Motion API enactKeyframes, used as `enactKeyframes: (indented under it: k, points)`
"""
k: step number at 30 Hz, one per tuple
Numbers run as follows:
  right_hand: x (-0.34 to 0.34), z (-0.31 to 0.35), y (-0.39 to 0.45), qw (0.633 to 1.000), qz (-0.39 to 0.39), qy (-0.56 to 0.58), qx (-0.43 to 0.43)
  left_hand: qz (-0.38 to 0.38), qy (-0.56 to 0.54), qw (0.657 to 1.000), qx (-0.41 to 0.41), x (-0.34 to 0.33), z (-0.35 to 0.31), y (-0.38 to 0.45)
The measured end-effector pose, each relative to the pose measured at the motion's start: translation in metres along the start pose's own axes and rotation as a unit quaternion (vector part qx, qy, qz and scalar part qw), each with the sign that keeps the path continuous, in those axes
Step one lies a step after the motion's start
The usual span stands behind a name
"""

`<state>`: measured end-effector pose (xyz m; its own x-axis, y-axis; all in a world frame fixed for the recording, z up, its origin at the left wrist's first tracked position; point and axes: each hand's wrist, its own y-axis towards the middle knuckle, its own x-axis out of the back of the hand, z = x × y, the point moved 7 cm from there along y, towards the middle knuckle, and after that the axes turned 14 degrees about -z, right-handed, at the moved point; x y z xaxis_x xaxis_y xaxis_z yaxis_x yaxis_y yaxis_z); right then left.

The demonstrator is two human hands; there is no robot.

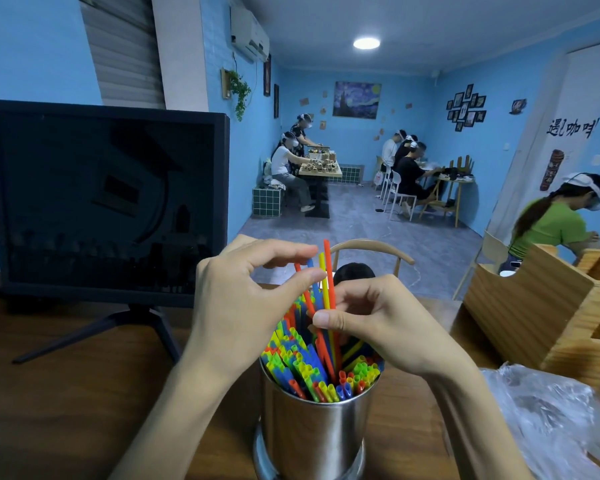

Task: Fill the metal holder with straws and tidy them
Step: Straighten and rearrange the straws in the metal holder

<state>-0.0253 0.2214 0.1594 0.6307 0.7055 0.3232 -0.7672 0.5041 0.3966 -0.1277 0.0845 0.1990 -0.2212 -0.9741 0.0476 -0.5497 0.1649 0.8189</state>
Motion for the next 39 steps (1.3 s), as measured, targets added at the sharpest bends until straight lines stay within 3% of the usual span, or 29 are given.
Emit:
enactKeyframes:
  k: [4,14,17,20,25,29,34,39]
  points:
    - [0.001,0.0,0.0,1.0,0.003,0.002,0.002,0.008,-0.046,0.998,0.051,-0.004,0.006,-0.002]
    - [0.001,-0.001,0.002,1.0,-0.01,0.013,-0.004,-0.04,0.028,0.998,-0.049,0.005,-0.006,0.0]
    - [0.001,-0.001,0.002,1.0,-0.012,0.019,0.0,-0.018,0.049,0.996,-0.07,0.004,-0.007,0.001]
    - [0.0,-0.002,0.002,1.0,-0.004,0.011,0.0,0.01,0.025,0.997,-0.078,0.0,-0.011,0.0]
    - [0.0,-0.004,0.001,1.0,-0.003,-0.006,-0.002,-0.02,0.016,0.993,-0.118,-0.006,-0.02,-0.006]
    - [-0.002,-0.003,0.0,1.0,-0.004,-0.025,0.007,-0.015,0.011,0.997,-0.075,-0.005,-0.014,-0.003]
    - [-0.001,-0.003,0.0,0.999,-0.005,-0.033,0.006,0.0,0.033,0.996,-0.08,-0.005,-0.01,-0.001]
    - [-0.005,-0.006,0.001,0.999,0.01,-0.043,0.004,0.006,-0.016,0.999,-0.028,-0.003,-0.002,0.001]
